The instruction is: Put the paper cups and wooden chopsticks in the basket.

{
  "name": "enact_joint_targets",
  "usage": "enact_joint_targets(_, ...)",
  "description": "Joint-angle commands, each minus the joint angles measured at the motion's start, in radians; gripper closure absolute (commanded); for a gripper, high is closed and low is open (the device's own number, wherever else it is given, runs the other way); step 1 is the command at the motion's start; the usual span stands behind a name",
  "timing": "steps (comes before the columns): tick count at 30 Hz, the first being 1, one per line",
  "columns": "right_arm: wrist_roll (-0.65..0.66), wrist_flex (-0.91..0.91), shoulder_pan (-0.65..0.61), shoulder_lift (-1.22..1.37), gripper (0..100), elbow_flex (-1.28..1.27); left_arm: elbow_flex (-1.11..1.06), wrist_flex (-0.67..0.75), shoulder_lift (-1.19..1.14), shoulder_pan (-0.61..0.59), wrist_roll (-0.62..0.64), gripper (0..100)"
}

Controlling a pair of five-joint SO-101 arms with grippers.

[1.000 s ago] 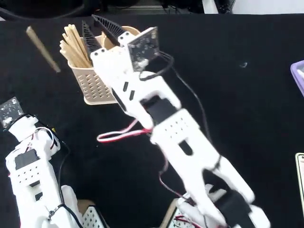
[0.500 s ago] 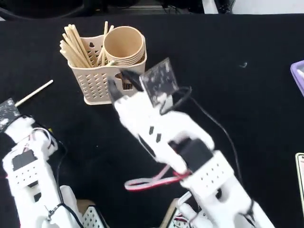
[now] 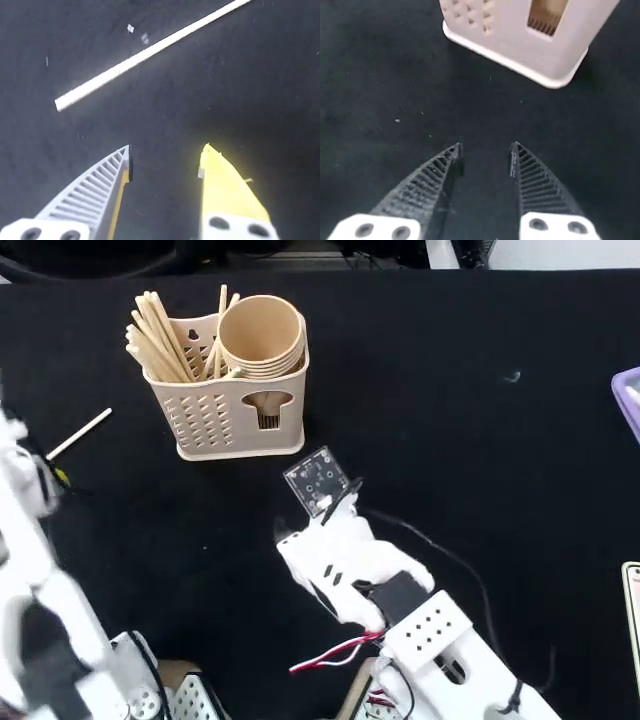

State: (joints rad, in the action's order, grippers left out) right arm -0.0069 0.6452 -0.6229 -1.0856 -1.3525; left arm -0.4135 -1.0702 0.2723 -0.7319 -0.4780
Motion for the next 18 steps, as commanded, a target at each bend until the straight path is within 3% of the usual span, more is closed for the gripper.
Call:
enact_joint_targets(1, -0.003, -0.040, 0.020, -0.025, 83.9, -0.001, 0.309, -0.026, -0.258, -0.025, -0.216, 77)
enact_joint_targets(6, -0.003, -0.040, 0.020, -0.025, 83.9, -0.002, 0.590, -0.026, -0.560, -0.028, -0.379, 77)
enact_joint_targets(18, -0.002, -0.040, 0.020, -0.025, 83.9, -0.004, 1.055, -0.064, -1.036, -0.019, -0.434, 77)
